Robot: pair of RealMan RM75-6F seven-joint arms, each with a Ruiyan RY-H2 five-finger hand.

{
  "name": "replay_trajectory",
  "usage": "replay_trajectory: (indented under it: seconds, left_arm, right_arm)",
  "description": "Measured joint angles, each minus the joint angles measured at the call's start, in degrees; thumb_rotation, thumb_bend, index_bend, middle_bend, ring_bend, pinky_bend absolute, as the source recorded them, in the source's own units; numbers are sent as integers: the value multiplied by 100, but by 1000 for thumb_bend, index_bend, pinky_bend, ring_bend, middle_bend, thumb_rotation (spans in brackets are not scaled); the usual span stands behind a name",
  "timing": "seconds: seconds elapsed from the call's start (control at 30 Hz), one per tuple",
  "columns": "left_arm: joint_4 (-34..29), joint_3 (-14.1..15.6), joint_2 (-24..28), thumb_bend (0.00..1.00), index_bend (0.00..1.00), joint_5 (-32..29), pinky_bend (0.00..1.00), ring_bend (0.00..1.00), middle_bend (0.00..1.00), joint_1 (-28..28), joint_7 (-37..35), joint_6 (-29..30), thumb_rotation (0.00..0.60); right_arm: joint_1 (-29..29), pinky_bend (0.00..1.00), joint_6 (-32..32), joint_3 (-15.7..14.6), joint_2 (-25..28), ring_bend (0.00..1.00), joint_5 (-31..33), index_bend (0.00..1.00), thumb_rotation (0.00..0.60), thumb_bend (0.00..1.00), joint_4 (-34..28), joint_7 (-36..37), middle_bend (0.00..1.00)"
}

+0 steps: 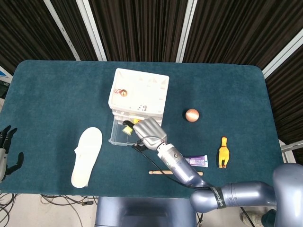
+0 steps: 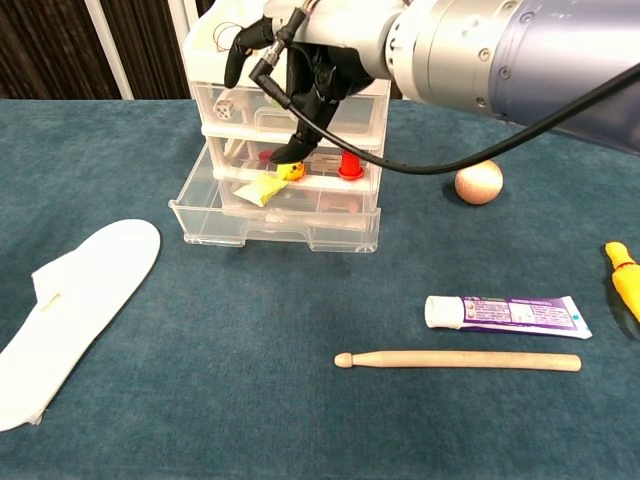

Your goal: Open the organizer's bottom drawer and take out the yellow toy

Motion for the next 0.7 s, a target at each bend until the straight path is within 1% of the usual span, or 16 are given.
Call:
replay_trajectory:
  seconds: [0.13,0.17,0.37,0.57,0.7]
  left_arm:
    - [7,-3,-4,463,61,1,0,0,0,3,-7,9,600]
    - [7,-3,-3,463,61,-1,0,0,0,4,-11,9,600]
    - [7,-11,2,464,61,-19,0,0,0,2,-30,-2,600]
    - [7,-1,6,464,61,-12,0,0,0,-5,-34,-23,600]
    - [3,-3,8,463,61,-24,0,0,0,-8,-31,-32,600]
  right_arm:
    - [127,1000,36,-163,-141,1000,-365,271,600,258,384,-311,1000]
    - [171,1000,82,-225,-232,1000,-523,274,600,252,545,-436,1000]
    - [318,1000,215,-429,-587,1000,-1015,287,600,230,1165,-863,1000]
    - [436,1000,197,-560,-921,1000,-1395,289,600,229,1680,-1053,1000]
    - [495,1000,129,-592,-1087,1000,-1512,290,600,229,1942,-1103,1000]
